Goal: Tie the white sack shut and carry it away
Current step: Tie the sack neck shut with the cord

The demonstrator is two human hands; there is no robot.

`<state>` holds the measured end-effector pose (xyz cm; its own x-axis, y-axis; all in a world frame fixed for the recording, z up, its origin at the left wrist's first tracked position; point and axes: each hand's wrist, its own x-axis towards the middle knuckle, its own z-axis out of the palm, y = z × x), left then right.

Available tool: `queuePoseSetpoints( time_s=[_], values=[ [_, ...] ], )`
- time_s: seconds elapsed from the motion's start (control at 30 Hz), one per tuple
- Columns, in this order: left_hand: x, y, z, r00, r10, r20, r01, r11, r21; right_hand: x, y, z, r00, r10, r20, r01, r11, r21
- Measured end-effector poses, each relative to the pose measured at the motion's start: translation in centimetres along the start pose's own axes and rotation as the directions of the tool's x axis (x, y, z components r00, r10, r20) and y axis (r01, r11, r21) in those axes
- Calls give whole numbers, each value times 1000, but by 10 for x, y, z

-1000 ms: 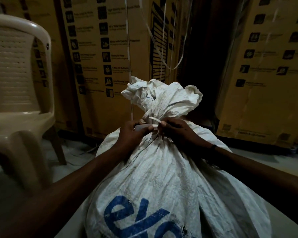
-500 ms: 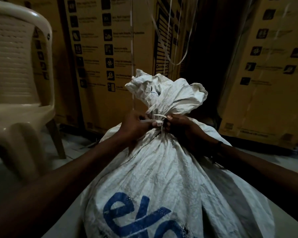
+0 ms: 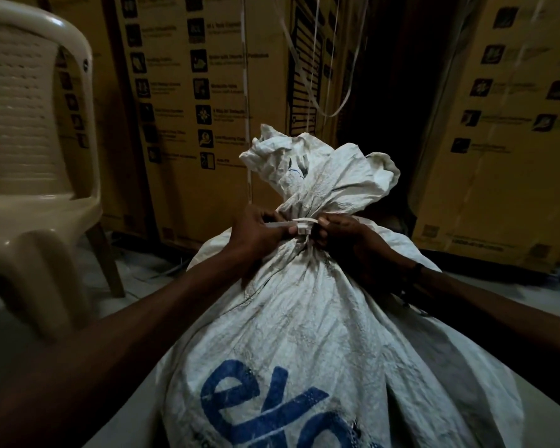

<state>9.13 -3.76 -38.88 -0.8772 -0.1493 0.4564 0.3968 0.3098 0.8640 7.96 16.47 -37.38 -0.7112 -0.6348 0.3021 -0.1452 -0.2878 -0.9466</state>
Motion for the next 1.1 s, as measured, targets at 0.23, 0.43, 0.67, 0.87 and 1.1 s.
queuePoseSetpoints(
  time_s=[0.23, 0.43, 0.67, 0.87, 1.1],
  values=[
    [-3, -5, -6, 1000, -13, -3, 13, 1000, -26, 12, 2, 0, 999, -10, -34, 6, 993, -120],
    [-4, -5, -9, 1000, -10, -11, 9, 999, -45, 6, -9, 1, 984, -131, -118, 102, 970, -219],
    [-5, -12, -6, 1000, -15, -3, 14, 996, -83, -3, -23, -8, 951, -273, -144, 159, 833, -529],
    [-5, -11, -6, 1000, -30, 1, 30, 994, -107, -6, -34, -9, 945, -324, 42, 236, 589, -773],
    [-5, -10, -7, 1000, -11, -2, 10, 996, -94, -9, -31, -5, 927, -371, 54, 251, 506, -825]
  ],
)
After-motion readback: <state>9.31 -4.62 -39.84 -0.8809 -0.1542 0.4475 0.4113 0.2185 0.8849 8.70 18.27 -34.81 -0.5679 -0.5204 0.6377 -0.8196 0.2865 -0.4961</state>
